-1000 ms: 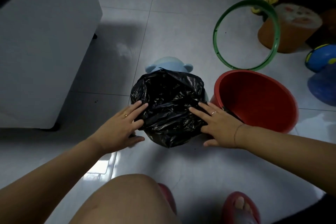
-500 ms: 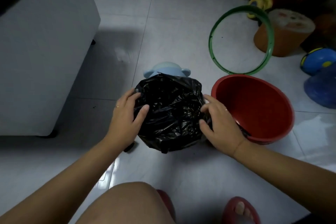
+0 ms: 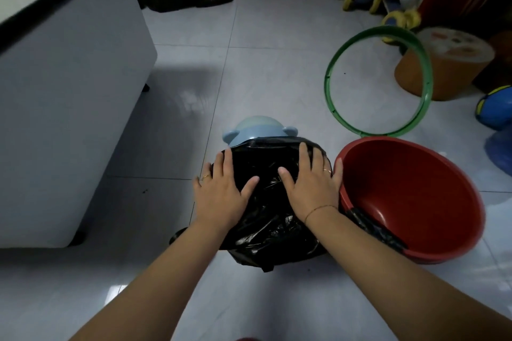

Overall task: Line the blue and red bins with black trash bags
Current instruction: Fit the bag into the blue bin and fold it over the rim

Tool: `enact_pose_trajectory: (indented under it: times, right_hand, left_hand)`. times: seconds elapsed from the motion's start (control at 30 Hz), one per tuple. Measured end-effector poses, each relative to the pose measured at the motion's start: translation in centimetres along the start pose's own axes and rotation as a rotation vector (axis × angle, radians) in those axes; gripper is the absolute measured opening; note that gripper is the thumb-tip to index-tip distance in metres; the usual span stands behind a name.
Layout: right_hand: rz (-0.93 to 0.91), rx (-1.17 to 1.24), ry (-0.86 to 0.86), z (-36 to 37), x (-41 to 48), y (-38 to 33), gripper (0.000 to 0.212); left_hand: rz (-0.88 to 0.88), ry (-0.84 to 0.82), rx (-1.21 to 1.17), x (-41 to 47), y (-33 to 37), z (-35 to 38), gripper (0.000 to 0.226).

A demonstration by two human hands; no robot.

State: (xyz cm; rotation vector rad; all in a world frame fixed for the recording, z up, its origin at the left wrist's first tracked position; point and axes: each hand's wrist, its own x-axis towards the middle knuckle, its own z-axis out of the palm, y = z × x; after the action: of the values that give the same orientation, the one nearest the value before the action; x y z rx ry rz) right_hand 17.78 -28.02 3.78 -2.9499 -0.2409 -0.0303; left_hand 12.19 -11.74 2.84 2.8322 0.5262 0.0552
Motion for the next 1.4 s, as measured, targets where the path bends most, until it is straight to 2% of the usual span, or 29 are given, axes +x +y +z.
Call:
enact_pose_trajectory:
  times: [0.1, 0.23, 0.47, 0.7, 0.77, 0.87, 1.0, 1.07, 1.13, 1.23, 1.4]
  right_hand:
    - [0.013, -0.052, -0.003, 0.1, 1.0, 0.3, 0.071]
    - [0.016, -0.093, -0.040, 0.3, 1.9, -0.2, 0.072]
    - [0.097, 0.162, -0.136, 0.0, 3.0, -0.3, 0.064]
    - [0.403, 0.416, -0.435, -0.2, 4.4, 1.1, 0.081]
    - [0.382, 0.514, -0.395, 0.0, 4.0, 1.4, 0.073]
    - [0.229, 0.657, -0.223, 0.3, 2.3, 1.8, 0.051]
    - [-0.029, 0.556, -0.076, 0.1, -2.2, 2.1, 0.056]
    - [-0.124, 0.502, 0.003, 0.1, -4.6, 2.2, 0.052]
    - [-0.188, 0.512, 0.068, 0.2, -6.6, 2.6, 0.036]
    - [-0.163, 0.589, 0.124, 0.5, -9.2, 3.1, 0.016]
    - [-0.133, 0.543, 0.183, 1.3, -11.8, 3.9, 0.019]
  left_hand:
    - [-0.018, 0.003, -0.101, 0.2, -0.3, -0.2, 0.084]
    - [-0.017, 0.011, -0.092, 0.2, -0.4, -0.4, 0.067]
    - [-0.024, 0.038, -0.052, 1.4, -1.2, -1.2, 0.047]
    - [-0.069, 0.049, -0.047, 0.8, -2.3, -1.0, 0.032]
    - [-0.098, 0.037, -0.087, 0.7, -2.4, -1.1, 0.032]
    - [-0.136, 0.049, -0.221, -0.3, -2.6, -1.3, 0.038]
    - [-0.126, 0.144, -0.280, -4.5, -2.5, -1.0, 0.056]
    - [-0.044, 0.213, -0.313, -7.3, -2.1, -0.6, 0.058]
    - [0.077, 0.270, -0.316, -9.9, -1.9, 0.2, 0.059]
    - [0.173, 0.266, -0.333, -12.4, -2.2, 1.2, 0.056]
    - [0.264, 0.252, -0.355, -13.3, -3.1, 1.6, 0.055]
